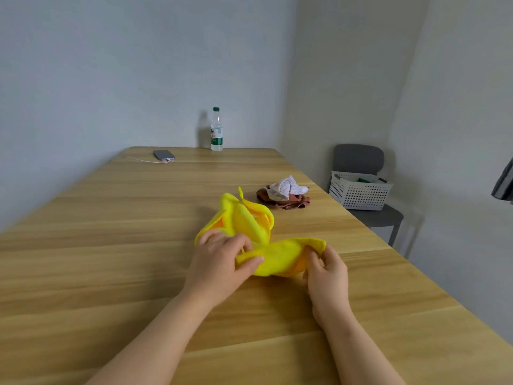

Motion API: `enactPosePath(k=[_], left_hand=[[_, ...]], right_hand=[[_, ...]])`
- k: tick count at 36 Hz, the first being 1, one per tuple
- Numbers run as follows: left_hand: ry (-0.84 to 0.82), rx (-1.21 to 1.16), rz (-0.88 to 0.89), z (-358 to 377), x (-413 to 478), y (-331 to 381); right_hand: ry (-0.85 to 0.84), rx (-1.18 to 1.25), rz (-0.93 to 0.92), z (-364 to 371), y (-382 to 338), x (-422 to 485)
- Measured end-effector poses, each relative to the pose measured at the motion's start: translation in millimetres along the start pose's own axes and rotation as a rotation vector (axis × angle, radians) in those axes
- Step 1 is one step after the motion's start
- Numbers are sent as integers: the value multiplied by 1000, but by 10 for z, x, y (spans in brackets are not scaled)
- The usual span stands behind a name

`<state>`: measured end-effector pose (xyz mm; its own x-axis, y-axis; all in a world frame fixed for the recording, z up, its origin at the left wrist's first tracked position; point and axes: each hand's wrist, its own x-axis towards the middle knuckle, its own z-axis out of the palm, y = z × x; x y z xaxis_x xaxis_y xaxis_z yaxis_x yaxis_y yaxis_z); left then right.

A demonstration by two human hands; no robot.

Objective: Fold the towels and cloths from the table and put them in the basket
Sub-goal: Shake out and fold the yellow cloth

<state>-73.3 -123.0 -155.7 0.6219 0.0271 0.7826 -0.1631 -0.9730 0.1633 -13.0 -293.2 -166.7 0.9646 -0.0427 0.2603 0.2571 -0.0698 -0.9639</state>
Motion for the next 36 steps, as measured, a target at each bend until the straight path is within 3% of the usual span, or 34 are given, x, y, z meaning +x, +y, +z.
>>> enactPosePath(k=[3, 5, 8, 14, 21, 24, 31, 36], left_hand=[[-309, 131, -106, 14, -73, -58], [-398, 121, -365, -25, -93, -119], [-333, 102, -654, -106, -112, -180], [-152, 50, -808, -254, -147, -145], [172, -476, -947, -607, 463, 40], [240, -605, -875, -880, 779, 149], [401, -481, -550, -1572, 1404, 372], [484, -461, -443, -1789, 1590, 518]], right_hand=[[45, 113, 94, -77, -74, -15], [20, 149, 111, -99, -118, -46], [-17, 175, 141, -95, -162, -98], [-1, 466, 346, -171, -312, -125], [1, 431, 180, -208, -954, 2], [30, 418, 103, -278, -1364, 78], [118, 429, -137, -519, -2231, 170], [155, 416, -257, -623, -2563, 166]])
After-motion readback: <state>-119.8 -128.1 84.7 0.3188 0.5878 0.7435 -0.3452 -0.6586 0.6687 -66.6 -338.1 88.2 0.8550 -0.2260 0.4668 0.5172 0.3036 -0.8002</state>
